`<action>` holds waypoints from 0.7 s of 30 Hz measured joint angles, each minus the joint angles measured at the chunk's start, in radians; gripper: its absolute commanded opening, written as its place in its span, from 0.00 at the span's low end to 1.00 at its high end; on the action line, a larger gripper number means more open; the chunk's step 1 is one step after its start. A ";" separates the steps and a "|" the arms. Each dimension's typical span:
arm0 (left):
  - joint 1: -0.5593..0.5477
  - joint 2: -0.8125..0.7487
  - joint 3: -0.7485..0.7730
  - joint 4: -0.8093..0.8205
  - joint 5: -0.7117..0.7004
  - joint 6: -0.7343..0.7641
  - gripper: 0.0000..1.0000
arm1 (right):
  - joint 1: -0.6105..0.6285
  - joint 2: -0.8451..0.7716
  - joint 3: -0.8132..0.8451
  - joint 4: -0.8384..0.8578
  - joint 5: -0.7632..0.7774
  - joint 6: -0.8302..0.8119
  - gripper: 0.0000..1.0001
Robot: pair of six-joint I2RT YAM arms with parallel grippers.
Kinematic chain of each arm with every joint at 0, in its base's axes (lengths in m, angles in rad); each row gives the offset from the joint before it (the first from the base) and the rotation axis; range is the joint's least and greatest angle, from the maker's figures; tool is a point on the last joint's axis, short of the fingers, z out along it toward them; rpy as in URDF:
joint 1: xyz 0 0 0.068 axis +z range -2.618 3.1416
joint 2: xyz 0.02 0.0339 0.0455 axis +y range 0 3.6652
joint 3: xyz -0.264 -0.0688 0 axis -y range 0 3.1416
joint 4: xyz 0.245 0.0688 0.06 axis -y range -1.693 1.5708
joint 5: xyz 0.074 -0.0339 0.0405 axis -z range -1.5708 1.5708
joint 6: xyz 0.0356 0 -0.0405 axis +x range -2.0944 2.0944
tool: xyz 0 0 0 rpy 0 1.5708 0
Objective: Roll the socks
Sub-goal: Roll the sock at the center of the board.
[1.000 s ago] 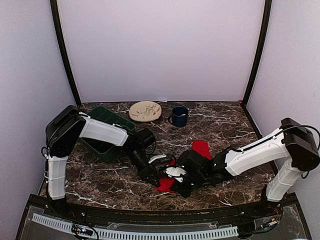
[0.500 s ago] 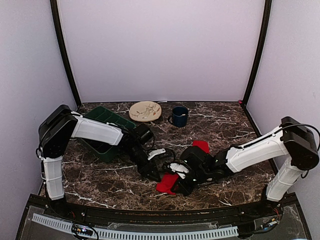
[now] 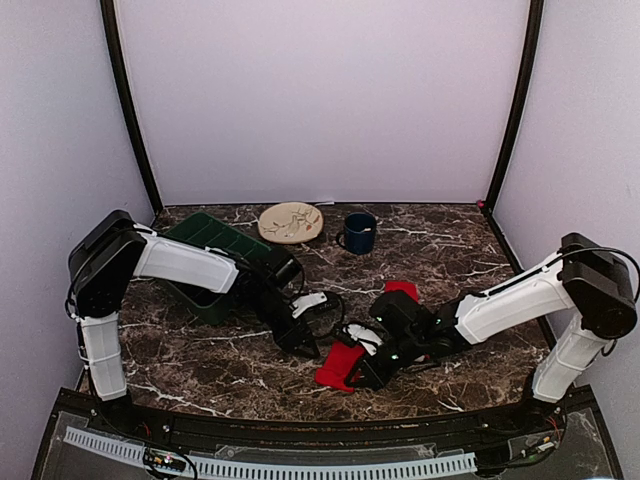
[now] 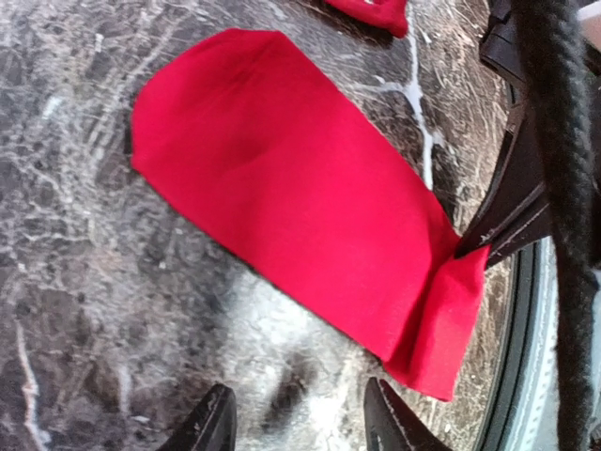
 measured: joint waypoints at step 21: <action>0.021 -0.286 -0.224 0.187 -0.071 -0.016 0.56 | -0.072 0.001 -0.065 0.094 -0.131 0.082 0.00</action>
